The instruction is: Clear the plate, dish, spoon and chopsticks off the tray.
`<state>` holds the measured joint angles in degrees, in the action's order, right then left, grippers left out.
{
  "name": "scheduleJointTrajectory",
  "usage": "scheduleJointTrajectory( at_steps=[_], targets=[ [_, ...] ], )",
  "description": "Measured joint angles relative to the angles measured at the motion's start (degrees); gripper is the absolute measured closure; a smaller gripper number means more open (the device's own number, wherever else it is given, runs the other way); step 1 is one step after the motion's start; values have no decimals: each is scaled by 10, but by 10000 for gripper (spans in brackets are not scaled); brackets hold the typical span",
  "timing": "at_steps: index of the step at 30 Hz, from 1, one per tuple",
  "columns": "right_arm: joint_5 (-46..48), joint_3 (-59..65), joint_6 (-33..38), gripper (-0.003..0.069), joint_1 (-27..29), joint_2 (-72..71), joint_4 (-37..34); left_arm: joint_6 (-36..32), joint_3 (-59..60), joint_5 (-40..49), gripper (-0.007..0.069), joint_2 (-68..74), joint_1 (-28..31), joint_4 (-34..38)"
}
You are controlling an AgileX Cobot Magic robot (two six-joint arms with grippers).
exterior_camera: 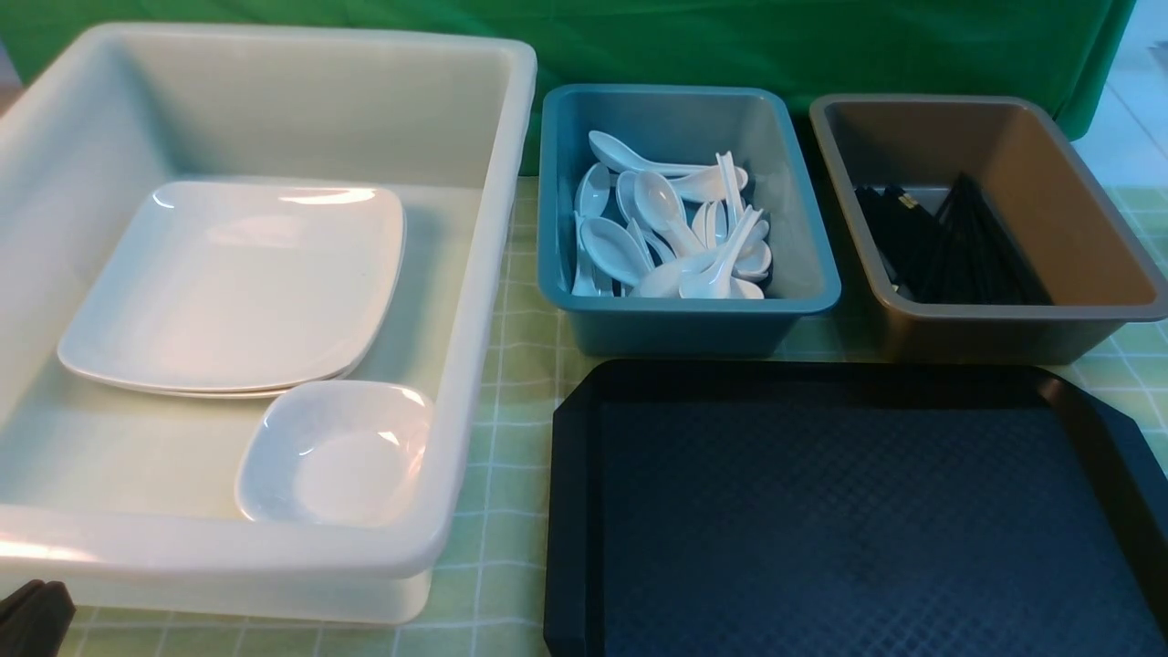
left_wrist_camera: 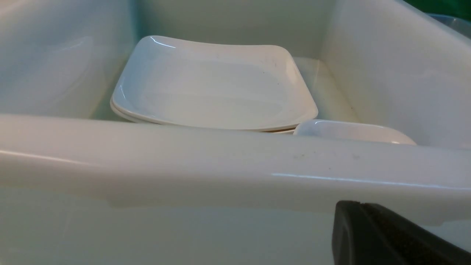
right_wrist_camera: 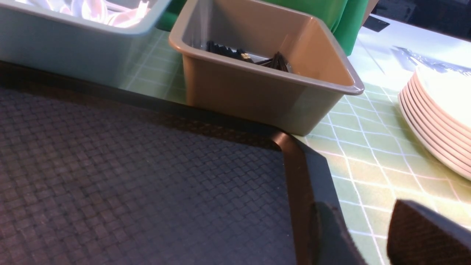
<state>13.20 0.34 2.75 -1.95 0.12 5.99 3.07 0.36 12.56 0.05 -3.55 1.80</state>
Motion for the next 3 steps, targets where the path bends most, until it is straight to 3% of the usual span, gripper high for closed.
scheduleJointTrajectory(
  at_steps=[3],
  targets=[
    [0, 0, 0, 421, 0, 0, 0, 0, 0, 0, 636, 0, 0, 0]
  ],
)
